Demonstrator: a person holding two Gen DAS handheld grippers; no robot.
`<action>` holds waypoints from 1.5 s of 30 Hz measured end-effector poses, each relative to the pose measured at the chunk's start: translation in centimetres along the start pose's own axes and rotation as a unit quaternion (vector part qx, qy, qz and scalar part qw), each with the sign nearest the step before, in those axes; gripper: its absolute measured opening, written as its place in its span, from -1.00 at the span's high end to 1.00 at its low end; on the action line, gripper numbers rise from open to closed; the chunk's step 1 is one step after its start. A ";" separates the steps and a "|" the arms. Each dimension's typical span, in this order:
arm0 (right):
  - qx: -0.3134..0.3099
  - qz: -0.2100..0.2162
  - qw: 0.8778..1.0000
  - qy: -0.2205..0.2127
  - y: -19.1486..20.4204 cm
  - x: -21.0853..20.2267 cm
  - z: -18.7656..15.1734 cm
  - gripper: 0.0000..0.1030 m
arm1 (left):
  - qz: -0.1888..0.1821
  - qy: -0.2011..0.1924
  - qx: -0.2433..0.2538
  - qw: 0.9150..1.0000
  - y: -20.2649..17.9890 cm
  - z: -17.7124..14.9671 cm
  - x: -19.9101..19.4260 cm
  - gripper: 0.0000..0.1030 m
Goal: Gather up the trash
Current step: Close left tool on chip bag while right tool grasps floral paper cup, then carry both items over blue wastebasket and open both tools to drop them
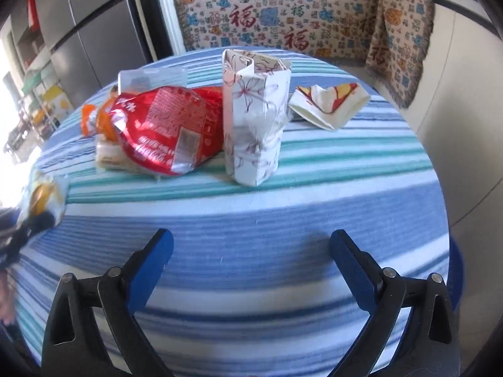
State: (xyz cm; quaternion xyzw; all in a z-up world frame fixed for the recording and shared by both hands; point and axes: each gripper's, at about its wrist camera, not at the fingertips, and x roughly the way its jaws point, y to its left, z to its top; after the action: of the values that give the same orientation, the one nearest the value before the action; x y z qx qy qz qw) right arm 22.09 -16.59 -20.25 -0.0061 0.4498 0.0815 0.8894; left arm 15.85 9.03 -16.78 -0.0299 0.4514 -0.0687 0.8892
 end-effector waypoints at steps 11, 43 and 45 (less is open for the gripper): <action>-0.009 0.016 1.000 -0.001 -1.6 2.8 4.1 -0.12 | 0.024 0.004 0.005 1.000 -0.6 0.1 0.9 -0.14; 0.023 0.093 0.995 -0.024 -4.6 -5.7 -2.6 0.32 | -0.064 -0.011 0.025 0.998 -10.7 1.8 -0.3 0.50; 0.032 0.091 0.995 -0.027 -5.8 -6.5 -2.8 0.32 | -0.078 -0.009 0.035 0.996 -12.8 2.4 0.1 0.50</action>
State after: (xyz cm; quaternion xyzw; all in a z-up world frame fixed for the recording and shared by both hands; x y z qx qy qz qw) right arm 16.94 -23.49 -17.08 0.0659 0.4267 0.1480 0.8898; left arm 16.60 -3.62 -13.94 -0.0340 0.4371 -0.1535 0.8856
